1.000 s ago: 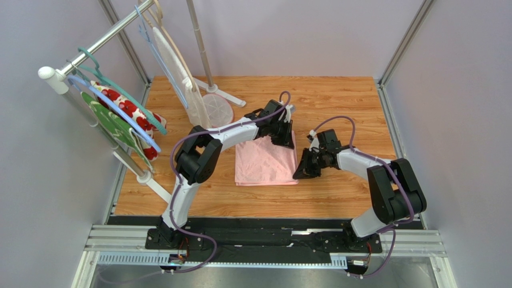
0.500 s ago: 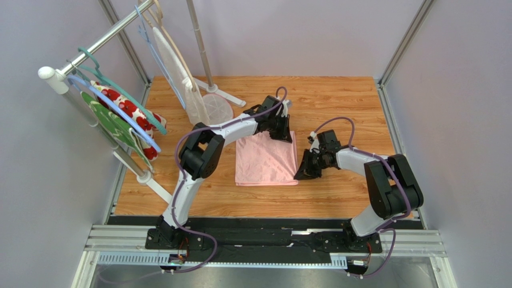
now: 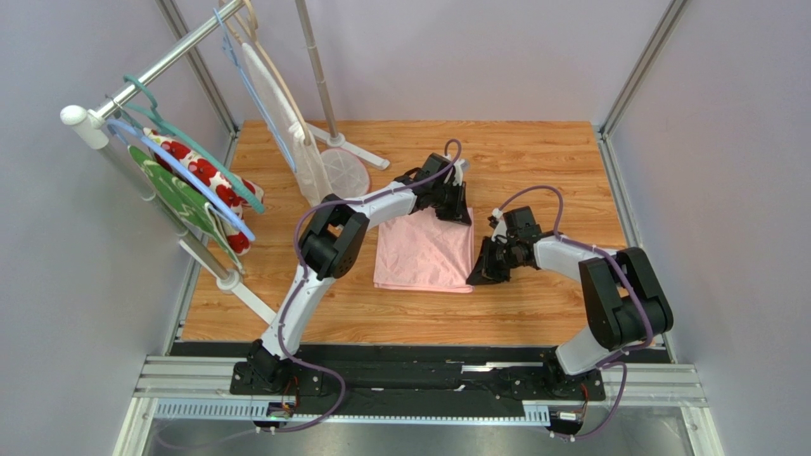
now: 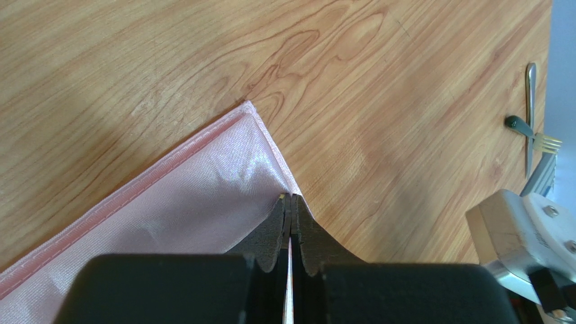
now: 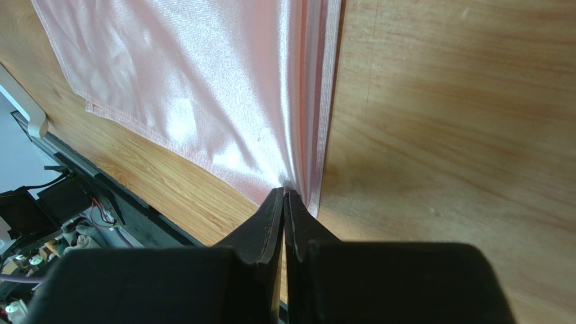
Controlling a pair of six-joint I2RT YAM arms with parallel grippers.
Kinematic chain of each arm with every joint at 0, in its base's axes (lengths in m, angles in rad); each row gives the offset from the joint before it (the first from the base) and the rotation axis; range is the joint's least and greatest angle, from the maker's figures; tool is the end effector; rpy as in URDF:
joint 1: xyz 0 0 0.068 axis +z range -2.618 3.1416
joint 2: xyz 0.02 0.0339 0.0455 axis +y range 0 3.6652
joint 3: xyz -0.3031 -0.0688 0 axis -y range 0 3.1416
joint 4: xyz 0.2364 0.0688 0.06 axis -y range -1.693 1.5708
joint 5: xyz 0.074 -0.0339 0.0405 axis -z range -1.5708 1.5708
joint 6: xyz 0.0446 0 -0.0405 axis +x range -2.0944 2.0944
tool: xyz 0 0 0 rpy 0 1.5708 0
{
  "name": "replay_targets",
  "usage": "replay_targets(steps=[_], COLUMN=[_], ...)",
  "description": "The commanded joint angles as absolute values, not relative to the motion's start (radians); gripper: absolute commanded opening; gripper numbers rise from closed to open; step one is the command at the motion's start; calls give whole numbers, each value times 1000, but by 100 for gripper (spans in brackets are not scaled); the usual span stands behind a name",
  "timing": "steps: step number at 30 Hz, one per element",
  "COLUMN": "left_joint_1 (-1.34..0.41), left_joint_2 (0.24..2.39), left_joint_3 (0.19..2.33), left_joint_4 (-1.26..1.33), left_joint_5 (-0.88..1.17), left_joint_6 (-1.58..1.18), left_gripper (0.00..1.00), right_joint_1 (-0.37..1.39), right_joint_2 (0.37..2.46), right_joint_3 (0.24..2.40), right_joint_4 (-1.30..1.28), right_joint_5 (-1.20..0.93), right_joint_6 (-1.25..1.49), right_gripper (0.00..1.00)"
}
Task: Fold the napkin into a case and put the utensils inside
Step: Smooth out the upper triangle-folded napkin at the center of the board.
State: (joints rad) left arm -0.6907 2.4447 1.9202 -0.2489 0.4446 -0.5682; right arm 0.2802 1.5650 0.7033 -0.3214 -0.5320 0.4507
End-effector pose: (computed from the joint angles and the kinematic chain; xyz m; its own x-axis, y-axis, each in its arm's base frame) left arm 0.4263 -0.3772 0.1618 -0.8910 0.1062 -0.4414 0.3950 0.6608 -0.6383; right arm 0.2438 0.0937 0.1722 -0.9849 0.1072 -0.1357 0.0071 0.8093 0.5874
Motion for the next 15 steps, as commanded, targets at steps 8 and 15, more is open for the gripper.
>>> replay_targets(steps=[8,15], left_joint_1=[-687,-687], left_joint_2=[2433,2442], left_joint_3=[1925,1925], left_joint_4=[-219,-219], left_joint_5=[437,437], left_joint_6=[-583,-591], left_gripper=[1,1], right_joint_1=[290,290], right_joint_2=[1469,1514], right_joint_3=[801,695], right_joint_4=[-385,-307], right_joint_5=[-549,-574], right_joint_6=[445,463], right_gripper=[6,5])
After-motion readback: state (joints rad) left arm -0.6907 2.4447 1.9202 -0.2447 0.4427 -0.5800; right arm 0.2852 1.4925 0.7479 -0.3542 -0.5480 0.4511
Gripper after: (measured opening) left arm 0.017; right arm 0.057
